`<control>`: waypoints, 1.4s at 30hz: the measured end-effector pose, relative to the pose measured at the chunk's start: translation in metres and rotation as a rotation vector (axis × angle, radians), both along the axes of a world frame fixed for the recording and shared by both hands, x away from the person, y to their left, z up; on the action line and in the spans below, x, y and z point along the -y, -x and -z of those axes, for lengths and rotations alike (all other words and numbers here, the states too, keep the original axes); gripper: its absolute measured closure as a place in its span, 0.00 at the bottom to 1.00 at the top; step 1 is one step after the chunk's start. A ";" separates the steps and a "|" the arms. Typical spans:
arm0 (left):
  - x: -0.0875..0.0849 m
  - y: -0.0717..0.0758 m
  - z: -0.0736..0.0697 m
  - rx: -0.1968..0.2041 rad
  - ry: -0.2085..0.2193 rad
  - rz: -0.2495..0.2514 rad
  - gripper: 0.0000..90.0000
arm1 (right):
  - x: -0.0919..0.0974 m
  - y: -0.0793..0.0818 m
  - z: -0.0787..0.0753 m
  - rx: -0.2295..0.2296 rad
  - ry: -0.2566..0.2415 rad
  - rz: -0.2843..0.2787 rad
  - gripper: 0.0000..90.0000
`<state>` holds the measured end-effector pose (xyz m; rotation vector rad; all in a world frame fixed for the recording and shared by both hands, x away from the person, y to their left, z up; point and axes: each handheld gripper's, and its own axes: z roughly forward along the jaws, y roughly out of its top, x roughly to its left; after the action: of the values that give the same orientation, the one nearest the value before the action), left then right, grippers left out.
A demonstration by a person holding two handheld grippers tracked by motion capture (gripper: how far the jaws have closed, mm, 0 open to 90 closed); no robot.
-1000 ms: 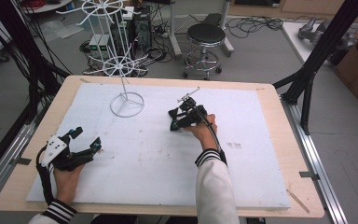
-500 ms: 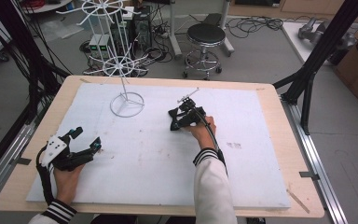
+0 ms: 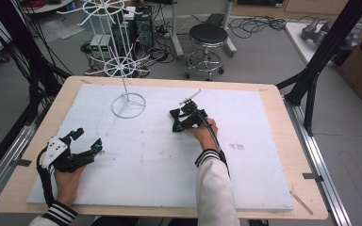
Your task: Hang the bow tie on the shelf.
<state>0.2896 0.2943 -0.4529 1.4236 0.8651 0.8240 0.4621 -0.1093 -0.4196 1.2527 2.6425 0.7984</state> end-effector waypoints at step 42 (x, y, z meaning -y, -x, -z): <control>0.000 0.000 0.000 0.001 0.000 0.003 0.19 | -0.003 0.018 -0.030 0.130 -0.088 -0.004 0.92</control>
<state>0.2894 0.2940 -0.4529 1.4242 0.8626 0.8225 0.4443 -0.1059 -0.3892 1.1731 2.5331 0.9720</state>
